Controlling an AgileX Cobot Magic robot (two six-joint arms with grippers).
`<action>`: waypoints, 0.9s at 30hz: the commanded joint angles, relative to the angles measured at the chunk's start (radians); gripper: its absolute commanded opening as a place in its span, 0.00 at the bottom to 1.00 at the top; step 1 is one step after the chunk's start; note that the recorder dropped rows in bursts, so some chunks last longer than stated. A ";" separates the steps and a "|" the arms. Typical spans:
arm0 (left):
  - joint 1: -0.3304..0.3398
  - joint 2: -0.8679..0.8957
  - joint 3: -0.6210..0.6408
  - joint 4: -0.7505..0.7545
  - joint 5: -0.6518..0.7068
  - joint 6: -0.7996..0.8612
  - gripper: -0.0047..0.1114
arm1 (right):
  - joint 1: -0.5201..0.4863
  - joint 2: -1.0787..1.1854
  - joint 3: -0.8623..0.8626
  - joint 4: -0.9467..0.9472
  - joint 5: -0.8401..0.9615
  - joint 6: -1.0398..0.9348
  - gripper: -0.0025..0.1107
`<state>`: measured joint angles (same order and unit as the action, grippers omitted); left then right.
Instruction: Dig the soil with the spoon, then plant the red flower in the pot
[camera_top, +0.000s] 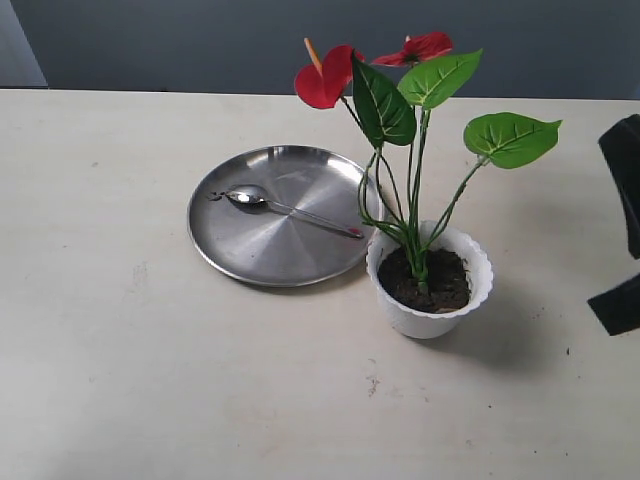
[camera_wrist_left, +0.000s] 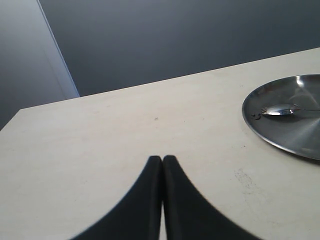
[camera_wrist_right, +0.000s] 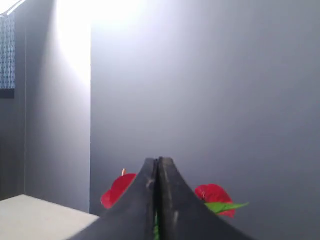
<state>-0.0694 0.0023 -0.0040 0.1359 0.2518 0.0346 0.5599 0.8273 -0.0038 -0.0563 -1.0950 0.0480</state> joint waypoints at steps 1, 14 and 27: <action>-0.005 -0.002 0.004 -0.002 -0.009 -0.002 0.04 | 0.000 -0.058 0.004 0.006 0.005 0.005 0.02; -0.005 -0.002 0.004 -0.002 -0.009 -0.002 0.04 | -0.009 -0.289 0.004 0.514 0.711 -0.267 0.02; -0.005 -0.002 0.004 -0.002 -0.009 -0.002 0.04 | -0.506 -0.827 0.004 0.533 1.461 -0.594 0.02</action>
<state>-0.0694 0.0023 -0.0040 0.1359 0.2518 0.0346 0.1103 0.0507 -0.0016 0.4902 0.2904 -0.5379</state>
